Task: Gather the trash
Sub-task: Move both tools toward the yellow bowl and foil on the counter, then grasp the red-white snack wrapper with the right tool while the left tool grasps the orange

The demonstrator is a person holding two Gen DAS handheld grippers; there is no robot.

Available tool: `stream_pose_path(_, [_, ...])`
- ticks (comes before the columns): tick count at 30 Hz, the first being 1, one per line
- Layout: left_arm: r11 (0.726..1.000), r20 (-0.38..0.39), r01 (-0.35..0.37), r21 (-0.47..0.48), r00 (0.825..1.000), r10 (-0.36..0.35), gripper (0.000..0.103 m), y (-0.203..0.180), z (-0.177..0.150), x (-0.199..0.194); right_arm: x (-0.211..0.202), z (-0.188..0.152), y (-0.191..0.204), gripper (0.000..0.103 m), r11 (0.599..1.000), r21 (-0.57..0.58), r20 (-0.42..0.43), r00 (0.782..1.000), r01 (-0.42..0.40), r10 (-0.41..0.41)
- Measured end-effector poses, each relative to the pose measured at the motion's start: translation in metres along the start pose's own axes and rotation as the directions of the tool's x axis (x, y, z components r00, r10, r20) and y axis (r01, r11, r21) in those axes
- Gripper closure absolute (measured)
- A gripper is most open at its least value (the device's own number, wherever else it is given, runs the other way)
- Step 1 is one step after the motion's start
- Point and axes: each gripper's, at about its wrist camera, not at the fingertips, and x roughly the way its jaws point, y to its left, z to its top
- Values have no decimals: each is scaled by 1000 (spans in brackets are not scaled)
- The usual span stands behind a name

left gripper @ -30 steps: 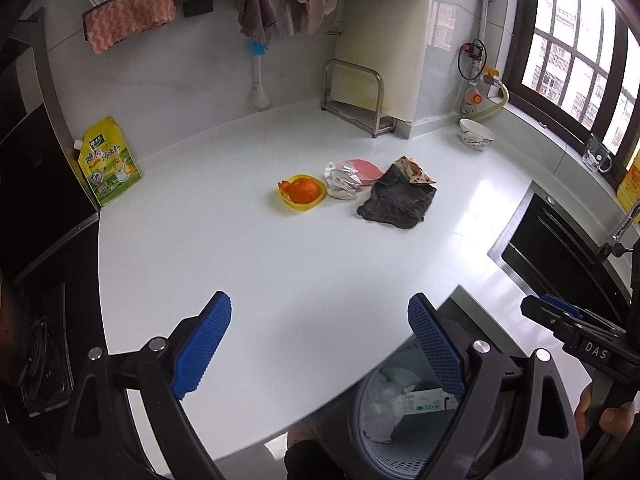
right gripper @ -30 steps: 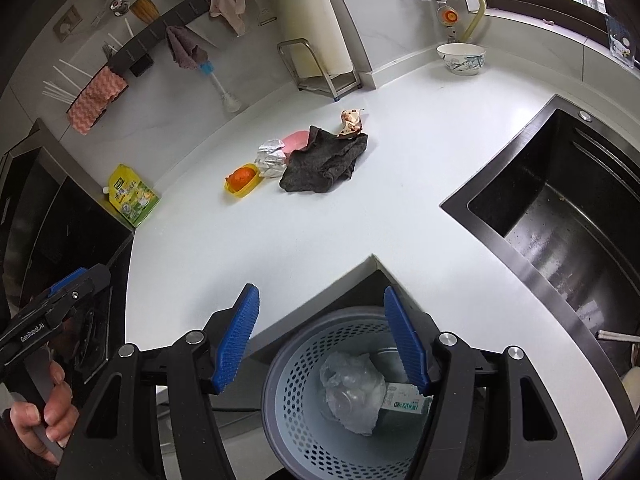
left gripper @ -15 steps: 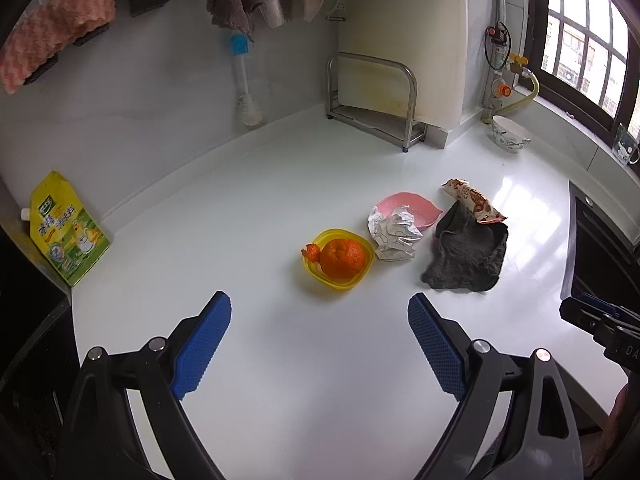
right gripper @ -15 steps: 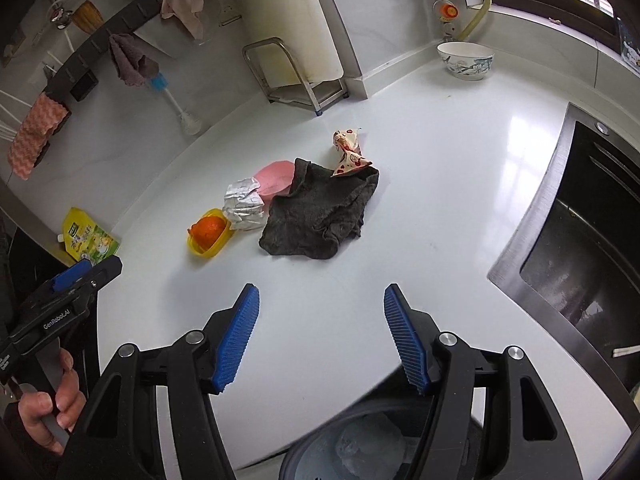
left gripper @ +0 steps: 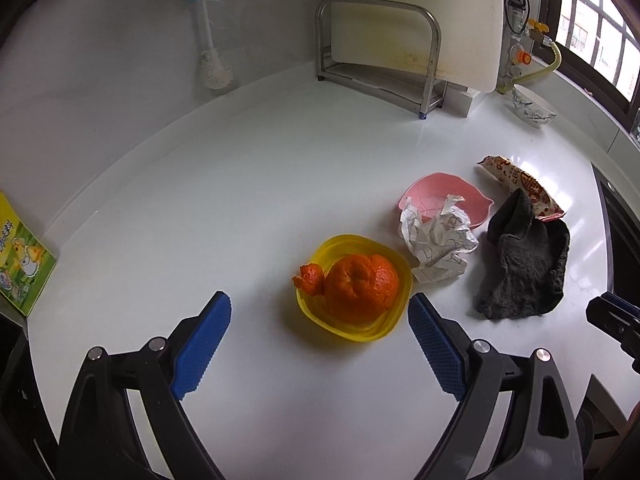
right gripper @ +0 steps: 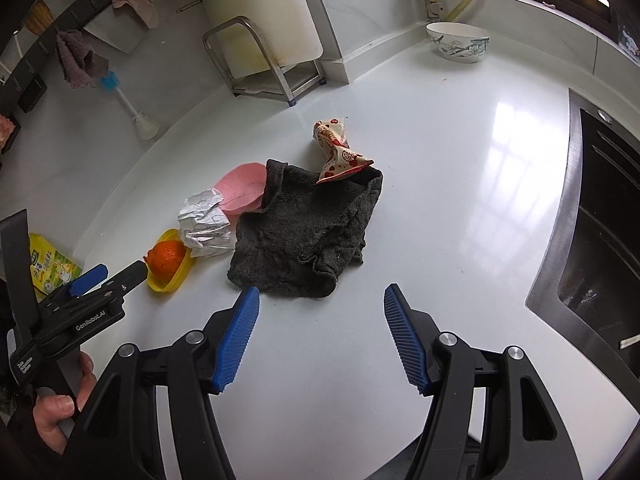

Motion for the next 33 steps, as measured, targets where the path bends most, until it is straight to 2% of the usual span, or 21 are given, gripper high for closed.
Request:
stream_pose_path(11, [999,-22,37,12,999,-37,17,-1,5,28,14,15,5,41,1000,19,16,1000,25,-25])
stream_pose_path(18, [997,-19,75,24,997,-75,53,-3,11,28,23,25,11,41,999,13,23,999,30,-30])
stream_pose_path(24, [994,-33,112,5,993,-112,70,3,14,26,26,35,16,41,999,4,30,999,32,-32])
stream_pose_path(33, [992,-22,127,-10,992,-127,74,12,17,21,33,55,15,41,998,-6,62,997,55,-55])
